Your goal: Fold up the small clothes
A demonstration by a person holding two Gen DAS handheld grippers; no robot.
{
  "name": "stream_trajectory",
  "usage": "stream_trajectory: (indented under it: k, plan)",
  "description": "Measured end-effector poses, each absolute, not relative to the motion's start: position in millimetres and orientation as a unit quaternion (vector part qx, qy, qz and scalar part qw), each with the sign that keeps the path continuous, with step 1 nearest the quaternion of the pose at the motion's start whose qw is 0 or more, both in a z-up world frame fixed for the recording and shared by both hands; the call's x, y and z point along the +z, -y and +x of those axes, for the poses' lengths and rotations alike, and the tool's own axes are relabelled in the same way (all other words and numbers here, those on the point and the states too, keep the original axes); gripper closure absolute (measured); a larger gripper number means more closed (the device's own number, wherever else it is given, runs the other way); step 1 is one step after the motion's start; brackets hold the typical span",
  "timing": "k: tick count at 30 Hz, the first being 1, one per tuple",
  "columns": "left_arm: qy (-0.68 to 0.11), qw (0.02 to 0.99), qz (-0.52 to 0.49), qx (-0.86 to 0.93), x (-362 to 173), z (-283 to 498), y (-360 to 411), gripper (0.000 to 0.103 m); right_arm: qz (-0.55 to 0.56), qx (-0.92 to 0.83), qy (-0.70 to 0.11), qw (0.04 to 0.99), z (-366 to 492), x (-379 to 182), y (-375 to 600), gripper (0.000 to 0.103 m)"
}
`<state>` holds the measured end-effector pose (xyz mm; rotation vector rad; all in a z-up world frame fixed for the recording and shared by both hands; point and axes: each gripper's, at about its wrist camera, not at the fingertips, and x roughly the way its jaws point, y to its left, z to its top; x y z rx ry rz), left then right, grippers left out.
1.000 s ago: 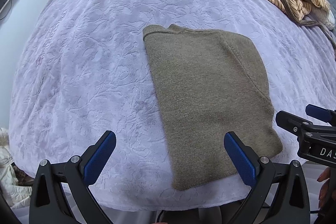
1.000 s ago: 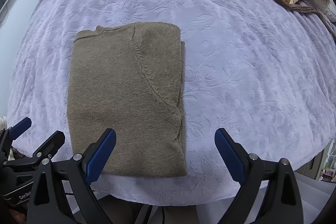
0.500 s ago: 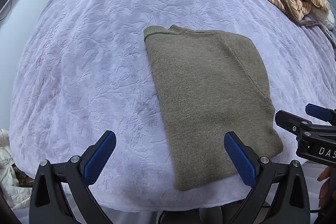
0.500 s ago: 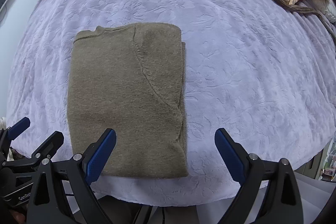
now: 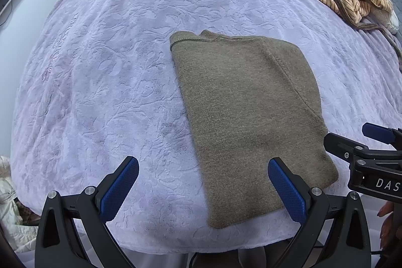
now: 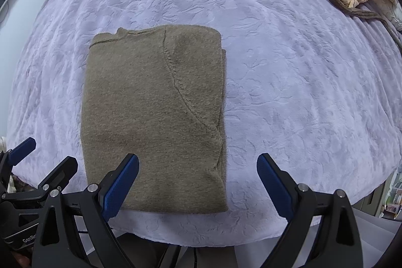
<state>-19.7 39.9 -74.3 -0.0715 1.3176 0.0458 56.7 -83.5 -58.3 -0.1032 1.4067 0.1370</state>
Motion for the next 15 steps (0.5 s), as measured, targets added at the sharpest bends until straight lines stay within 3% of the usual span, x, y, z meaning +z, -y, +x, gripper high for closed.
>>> stream_trajectory:
  k: [15]
  plan:
    - [-0.598,0.8,-0.039,0.02,-69.9,-17.1,-44.1,0.0,-0.05,0.065,-0.65,0.755,55.4,-61.1,80.2,0.007]
